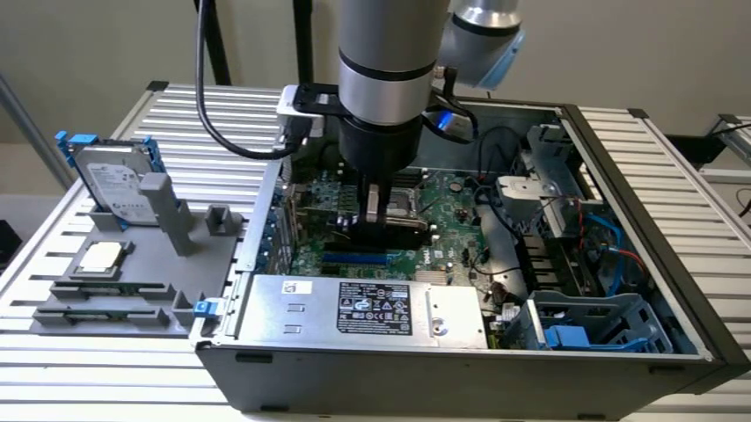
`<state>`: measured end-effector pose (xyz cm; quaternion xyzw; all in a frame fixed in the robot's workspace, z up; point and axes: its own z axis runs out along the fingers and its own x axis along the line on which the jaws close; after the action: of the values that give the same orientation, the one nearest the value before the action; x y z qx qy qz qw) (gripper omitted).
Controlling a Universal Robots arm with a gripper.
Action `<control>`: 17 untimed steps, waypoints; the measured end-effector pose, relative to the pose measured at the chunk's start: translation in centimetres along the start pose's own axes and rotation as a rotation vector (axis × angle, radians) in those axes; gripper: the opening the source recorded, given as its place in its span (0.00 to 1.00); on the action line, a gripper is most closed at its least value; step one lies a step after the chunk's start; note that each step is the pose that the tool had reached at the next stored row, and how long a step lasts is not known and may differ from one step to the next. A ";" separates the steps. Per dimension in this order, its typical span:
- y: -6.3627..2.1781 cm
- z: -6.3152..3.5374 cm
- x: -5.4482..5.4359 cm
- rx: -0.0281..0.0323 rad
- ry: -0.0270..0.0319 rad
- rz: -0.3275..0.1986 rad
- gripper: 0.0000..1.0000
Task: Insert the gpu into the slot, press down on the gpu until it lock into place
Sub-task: 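Insert the gpu into the slot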
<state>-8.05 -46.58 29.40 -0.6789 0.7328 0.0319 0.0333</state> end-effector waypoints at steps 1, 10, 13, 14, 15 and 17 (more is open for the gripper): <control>0.07 0.06 0.0 0.0001 0.0012 0.000 0.26; 0.45 0.44 -0.1 0.0005 0.0073 0.000 0.26; 0.45 0.51 -0.2 0.0007 0.0090 0.000 0.26; 0.46 0.54 -0.2 0.0007 0.0096 0.000 0.26; 0.46 0.58 -0.2 0.0008 0.0103 0.000 0.26; 0.49 0.70 -0.2 0.0008 0.0112 0.000 0.26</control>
<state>-8.52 -46.28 28.73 -0.6790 0.7330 0.0278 0.0295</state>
